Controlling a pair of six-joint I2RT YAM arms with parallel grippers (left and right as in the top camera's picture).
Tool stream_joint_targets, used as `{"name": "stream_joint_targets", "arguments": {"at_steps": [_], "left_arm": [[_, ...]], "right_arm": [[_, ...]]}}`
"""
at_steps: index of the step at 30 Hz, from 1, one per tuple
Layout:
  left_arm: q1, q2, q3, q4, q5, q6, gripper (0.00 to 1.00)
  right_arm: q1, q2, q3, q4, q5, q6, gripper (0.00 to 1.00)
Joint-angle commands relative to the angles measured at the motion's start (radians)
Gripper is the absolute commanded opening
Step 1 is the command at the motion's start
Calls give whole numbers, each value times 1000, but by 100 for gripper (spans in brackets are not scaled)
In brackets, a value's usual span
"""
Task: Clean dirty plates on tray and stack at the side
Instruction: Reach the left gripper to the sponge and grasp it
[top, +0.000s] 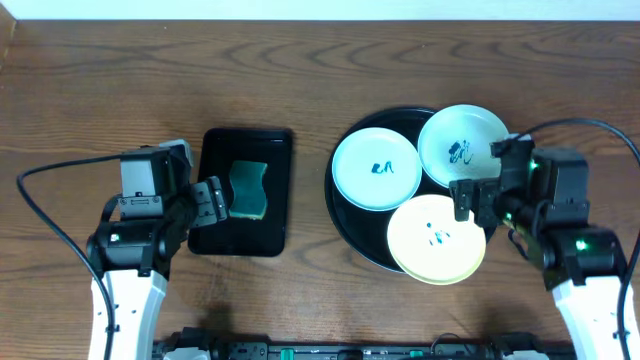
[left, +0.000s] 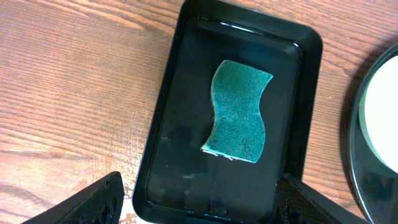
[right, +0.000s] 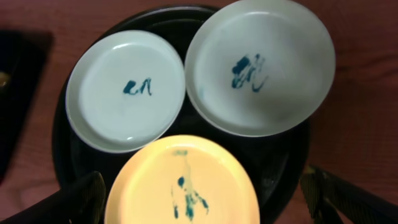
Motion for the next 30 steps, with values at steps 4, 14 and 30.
{"name": "stream_joint_targets", "arguments": {"at_steps": [4, 14, 30], "left_arm": [[-3, -7, 26, 3, 40, -6, 79], [-3, 23, 50, 202, 133, -32, 80], [-85, 467, 136, 179, 84, 18, 78]], "right_arm": [[9, 3, 64, 2, -229, -24, 99], [9, -11, 64, 81, -295, -25, 96], [9, -6, 64, 83, -278, -25, 97]]}}
